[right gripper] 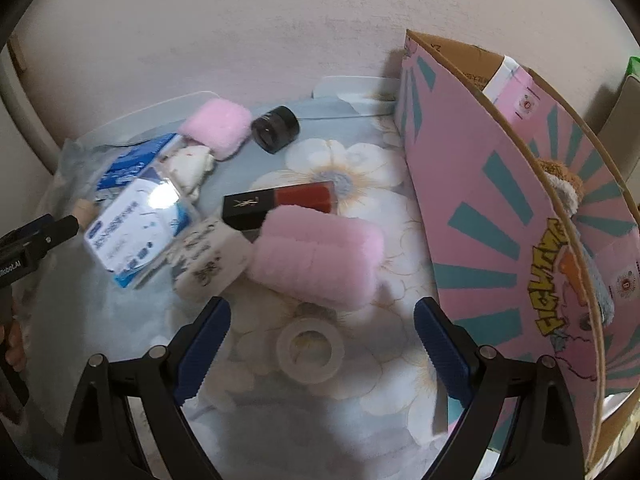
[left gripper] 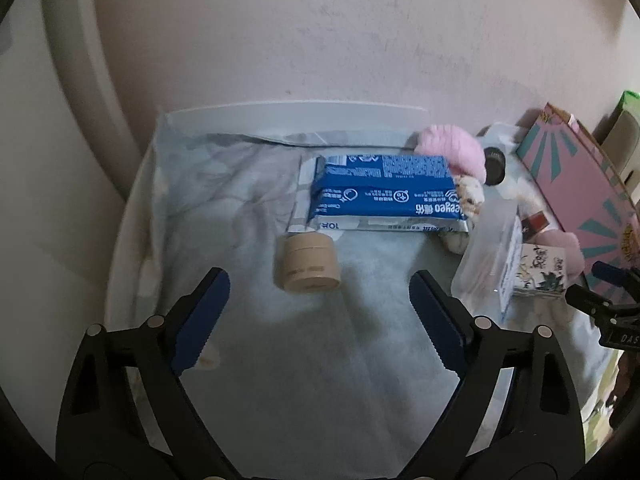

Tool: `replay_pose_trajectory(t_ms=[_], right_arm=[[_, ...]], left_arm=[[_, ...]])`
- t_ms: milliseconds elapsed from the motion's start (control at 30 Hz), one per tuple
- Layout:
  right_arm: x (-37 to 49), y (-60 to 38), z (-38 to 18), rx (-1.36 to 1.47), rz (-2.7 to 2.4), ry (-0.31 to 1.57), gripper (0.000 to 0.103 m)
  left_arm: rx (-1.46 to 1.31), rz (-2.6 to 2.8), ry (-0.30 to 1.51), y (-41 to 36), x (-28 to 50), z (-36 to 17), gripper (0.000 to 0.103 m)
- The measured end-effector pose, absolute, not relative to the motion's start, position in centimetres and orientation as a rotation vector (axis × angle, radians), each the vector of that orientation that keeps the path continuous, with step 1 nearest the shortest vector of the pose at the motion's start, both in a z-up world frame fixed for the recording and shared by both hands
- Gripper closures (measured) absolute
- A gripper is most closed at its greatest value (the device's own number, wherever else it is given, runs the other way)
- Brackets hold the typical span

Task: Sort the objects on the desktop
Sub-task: 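Grasp the pink fluffy puff with the right tool while the left tool grasps the beige round jar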

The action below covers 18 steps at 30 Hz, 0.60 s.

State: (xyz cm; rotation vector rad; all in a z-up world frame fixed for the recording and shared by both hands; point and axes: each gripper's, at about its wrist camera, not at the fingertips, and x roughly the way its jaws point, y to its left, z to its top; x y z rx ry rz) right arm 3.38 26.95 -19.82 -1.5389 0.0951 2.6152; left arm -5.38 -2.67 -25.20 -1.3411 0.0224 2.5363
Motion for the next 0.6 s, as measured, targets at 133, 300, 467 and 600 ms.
replay_pose_trajectory(t_ms=[133, 300, 467, 600], right_arm=[[2.5, 27.0, -20.2, -1.512, 2.622, 0.102, 0.011], [1.2, 27.4, -21.0, -1.505, 2.606, 0.131, 0.013], [0.6, 27.3, -21.1, -1.510, 2.624, 0.154, 0.023], [0.2, 27.0, -21.3, -1.524, 2.628, 0.166, 0.035]], left_arm=[[-1.359, 2.541, 0.001, -2.7, -6.2, -26.1, 0.017], [-1.374, 2.538, -0.024, -3.1, -6.8, -26.9, 0.021], [-1.385, 2.526, -0.043, -3.4, -7.3, -27.4, 0.040], [-1.391, 2.522, -0.062, -3.7, -7.5, -27.7, 0.058]])
